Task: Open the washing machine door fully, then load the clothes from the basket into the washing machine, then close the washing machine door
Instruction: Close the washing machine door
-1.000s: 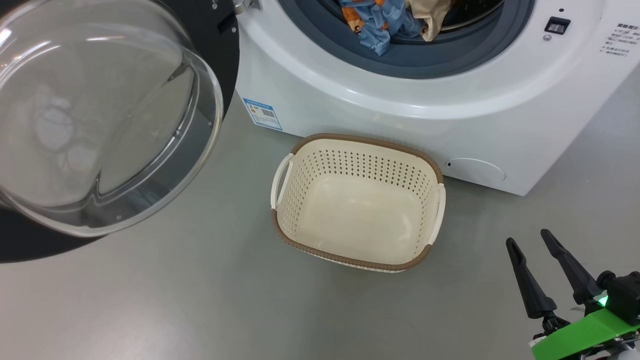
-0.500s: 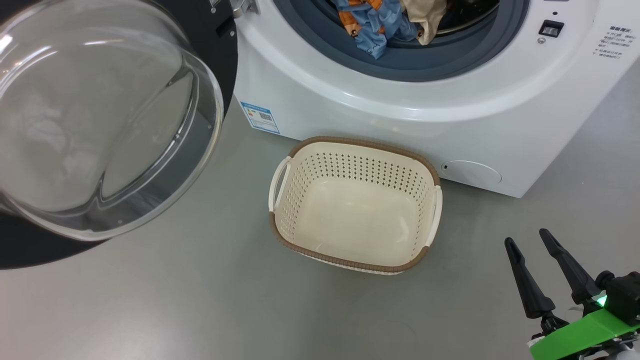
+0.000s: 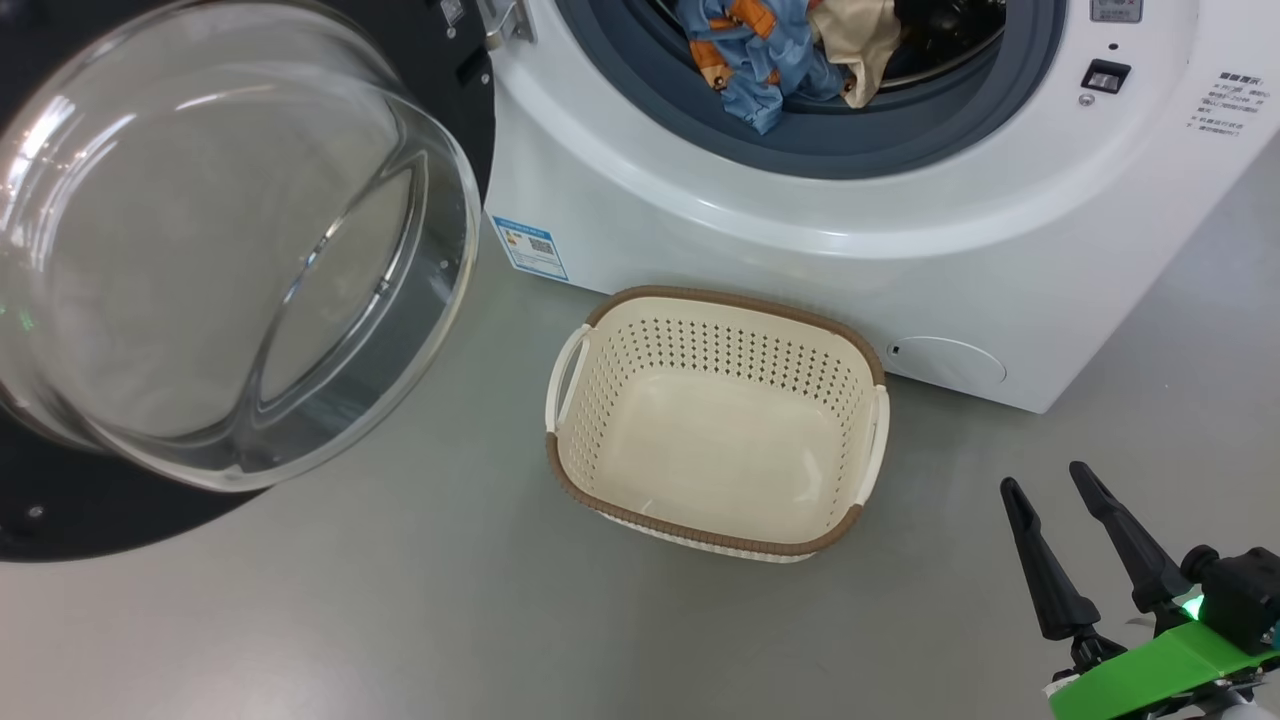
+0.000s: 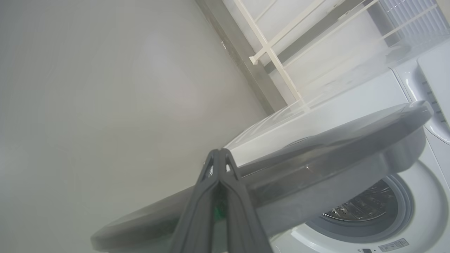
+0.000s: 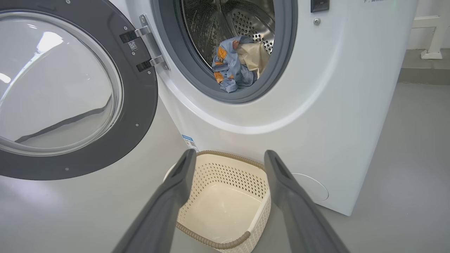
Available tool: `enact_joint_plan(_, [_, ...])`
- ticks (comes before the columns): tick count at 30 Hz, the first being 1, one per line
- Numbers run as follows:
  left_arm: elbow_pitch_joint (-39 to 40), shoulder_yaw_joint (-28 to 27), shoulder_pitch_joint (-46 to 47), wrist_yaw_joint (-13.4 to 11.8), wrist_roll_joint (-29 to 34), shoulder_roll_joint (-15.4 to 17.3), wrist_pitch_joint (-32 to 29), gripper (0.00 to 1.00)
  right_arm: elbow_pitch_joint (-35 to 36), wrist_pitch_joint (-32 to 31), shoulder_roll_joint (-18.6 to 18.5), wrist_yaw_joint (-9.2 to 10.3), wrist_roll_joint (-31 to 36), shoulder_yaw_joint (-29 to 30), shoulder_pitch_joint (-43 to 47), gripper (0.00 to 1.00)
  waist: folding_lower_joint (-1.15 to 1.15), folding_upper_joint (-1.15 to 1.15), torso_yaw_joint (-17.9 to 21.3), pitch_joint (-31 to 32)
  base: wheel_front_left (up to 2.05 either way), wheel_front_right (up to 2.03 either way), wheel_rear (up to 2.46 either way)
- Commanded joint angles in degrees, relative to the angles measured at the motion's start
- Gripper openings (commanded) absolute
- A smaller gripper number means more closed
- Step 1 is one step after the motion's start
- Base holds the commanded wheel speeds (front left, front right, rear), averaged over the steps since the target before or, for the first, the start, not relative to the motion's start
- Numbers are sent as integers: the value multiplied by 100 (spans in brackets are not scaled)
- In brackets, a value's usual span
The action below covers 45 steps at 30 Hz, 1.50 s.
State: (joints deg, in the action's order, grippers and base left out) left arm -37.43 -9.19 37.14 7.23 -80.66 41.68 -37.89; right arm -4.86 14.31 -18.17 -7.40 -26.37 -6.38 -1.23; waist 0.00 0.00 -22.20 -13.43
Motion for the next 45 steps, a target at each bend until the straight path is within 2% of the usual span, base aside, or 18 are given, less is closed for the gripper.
enact_joint_plan(1, [323, 41, -107, 25, -133, 140, -272, 0, 103, 69, -43, -9, 78, -109, 7, 100, 0, 0, -14, 37, 0, 0, 0])
enact_joint_plan(25, [2341, 317, -925, 25, -880, 377, -1553, 0, 77, 69, 129, -9, 48, -42, 96, 100, 0, 0, 19, 327, 0, 0, 0])
enact_joint_plan(31, [3144, 448, -1052, 25, -1010, 362, -1857, 0, 94, 69, 171, -9, 56, 9, 137, 100, 0, 0, 104, 344, 0, 0, 0])
enact_joint_plan(38, [4125, 941, -1138, 25, -1030, 180, -2275, 0, 90, 69, 234, -9, 62, 26, 135, 100, 0, 0, 413, 459, 0, 0, 0])
enact_joint_plan(45, [4655, 1240, -1187, 25, -1133, -19, -2482, 0, 104, 69, 327, -9, 71, 36, 161, 100, 0, 0, 822, 499, 0, 0, 0])
